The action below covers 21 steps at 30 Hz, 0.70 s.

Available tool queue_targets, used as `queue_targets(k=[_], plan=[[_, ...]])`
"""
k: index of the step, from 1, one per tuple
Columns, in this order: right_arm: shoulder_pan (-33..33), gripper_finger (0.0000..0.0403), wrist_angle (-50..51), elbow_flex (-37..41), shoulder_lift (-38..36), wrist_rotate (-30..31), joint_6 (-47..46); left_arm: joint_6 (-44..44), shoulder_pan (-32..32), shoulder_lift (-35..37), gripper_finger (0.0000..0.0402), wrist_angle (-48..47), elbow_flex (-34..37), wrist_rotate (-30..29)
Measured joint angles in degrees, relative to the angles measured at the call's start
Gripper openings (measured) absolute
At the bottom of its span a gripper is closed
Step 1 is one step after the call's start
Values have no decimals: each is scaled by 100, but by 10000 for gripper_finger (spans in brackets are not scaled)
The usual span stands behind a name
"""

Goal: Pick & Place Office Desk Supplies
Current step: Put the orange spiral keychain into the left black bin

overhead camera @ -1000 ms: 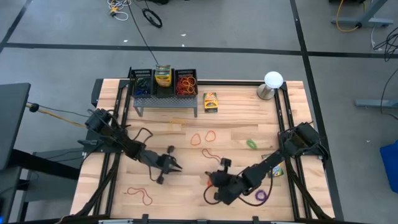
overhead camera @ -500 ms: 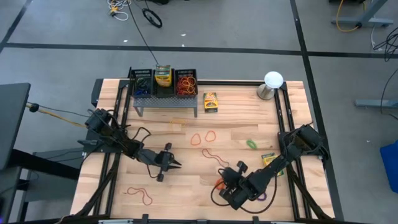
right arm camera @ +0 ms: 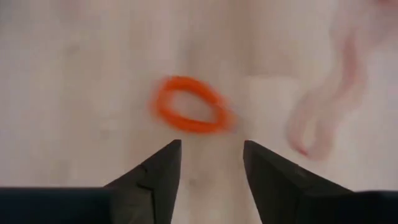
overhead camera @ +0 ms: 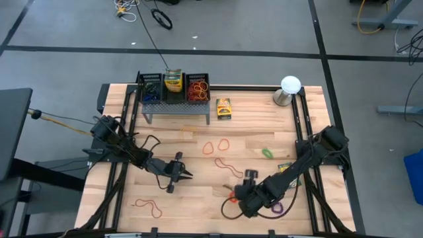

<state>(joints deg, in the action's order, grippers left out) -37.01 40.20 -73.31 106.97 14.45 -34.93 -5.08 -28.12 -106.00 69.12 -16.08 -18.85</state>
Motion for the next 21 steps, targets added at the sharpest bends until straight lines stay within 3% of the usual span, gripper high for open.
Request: queue_targets(k=[3,10,21], plan=[[49,165,-50,-232,313,-288,784,4,0,0,59,2,-2,0],[56,146,242,-832,882,-330,2051,-4,0,0,59,-40,-15,1],[58,117,224,-880,1167,-410,2385,-60,7,0,59,-107,-44,-63]])
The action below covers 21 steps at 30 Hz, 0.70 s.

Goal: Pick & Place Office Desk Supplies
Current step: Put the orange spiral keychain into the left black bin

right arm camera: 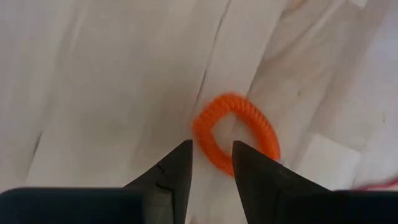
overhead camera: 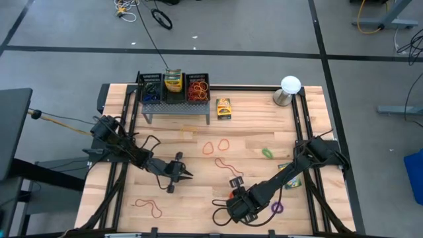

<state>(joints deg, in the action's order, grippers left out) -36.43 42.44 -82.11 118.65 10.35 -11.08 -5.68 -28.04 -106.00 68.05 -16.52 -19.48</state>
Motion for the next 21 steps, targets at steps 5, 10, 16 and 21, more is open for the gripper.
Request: queue_targets(k=[5,10,16,21], plan=[[18,84,-41,-7,94,53,193,-330,235,-9,59,-559,-233,-85],[57,40,-120,-7,71,183,137,-235,444,-13,53,-706,-459,245],[26,8,81,0,-283,665,-102,295,432,-13,7,126,-90,-12],[-18,9,-301,0,-522,984,7,769,317,-13,5,1298,330,357]])
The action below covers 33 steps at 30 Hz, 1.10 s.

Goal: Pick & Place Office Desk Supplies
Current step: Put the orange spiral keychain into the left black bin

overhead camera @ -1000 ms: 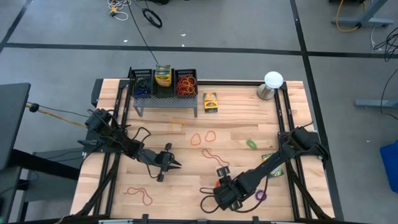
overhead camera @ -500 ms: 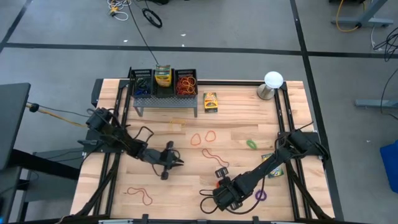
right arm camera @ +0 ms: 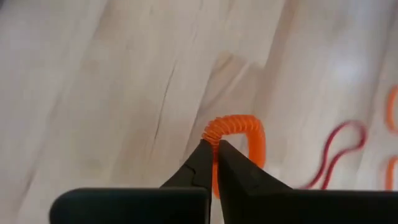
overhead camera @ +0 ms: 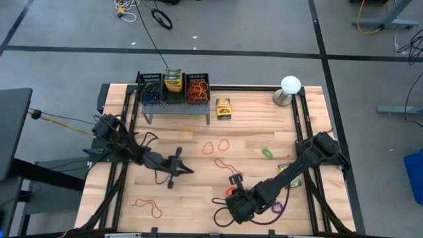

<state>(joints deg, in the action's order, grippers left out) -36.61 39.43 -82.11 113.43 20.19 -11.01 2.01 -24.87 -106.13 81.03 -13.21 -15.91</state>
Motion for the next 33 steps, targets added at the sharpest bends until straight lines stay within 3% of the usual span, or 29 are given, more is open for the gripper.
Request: queue_targets(k=[3,7,14,18,21,33], plan=[[30,6,-520,60,4,116,360,15,-32,0,9,367,27,380],[230,6,-1809,777,-60,-120,749,16,-27,0,31,301,-124,394],[789,6,-5281,2313,-286,-721,1494,171,-27,-2,83,258,-362,412],[1081,6,-6838,2760,-307,-1174,1821,239,-27,-2,112,217,-534,657],[1216,7,-7319,2900,-303,-1298,1944,280,-29,-2,131,94,-673,871],[1304,7,-7640,2850,-302,-1338,2202,326,-17,-2,181,-1139,-1391,493]])
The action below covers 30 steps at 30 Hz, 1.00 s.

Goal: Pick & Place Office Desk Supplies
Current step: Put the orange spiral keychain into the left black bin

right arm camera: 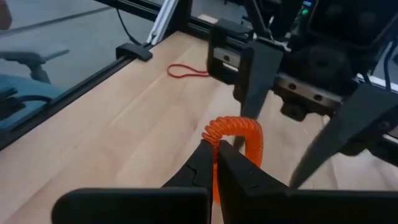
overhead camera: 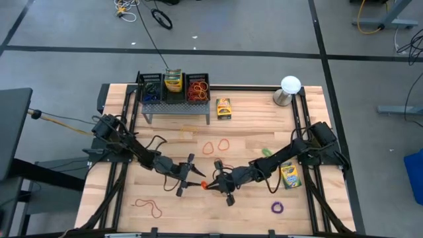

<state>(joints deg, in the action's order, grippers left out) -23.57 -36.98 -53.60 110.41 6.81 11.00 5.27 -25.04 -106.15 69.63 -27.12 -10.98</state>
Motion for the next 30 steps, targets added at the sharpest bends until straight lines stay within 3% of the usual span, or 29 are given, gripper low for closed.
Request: queue_targets(k=[5,14,17,23,27,30], plan=[[-1,7,-64,0,2,68,42,42,-5,0,153,-14,-36,357],[-2,18,-143,-2,2,72,42,61,-13,0,19,84,-36,317],[-59,40,-226,-2,4,278,-6,97,-15,0,18,95,15,-107],[-401,116,279,-7,-328,1689,-200,-12,-39,155,18,379,415,-1210],[-598,155,1166,26,-749,1854,-293,-19,-50,569,17,545,761,-1598],[-666,147,1382,240,-950,1870,-478,29,-11,1119,17,357,962,-2034]])
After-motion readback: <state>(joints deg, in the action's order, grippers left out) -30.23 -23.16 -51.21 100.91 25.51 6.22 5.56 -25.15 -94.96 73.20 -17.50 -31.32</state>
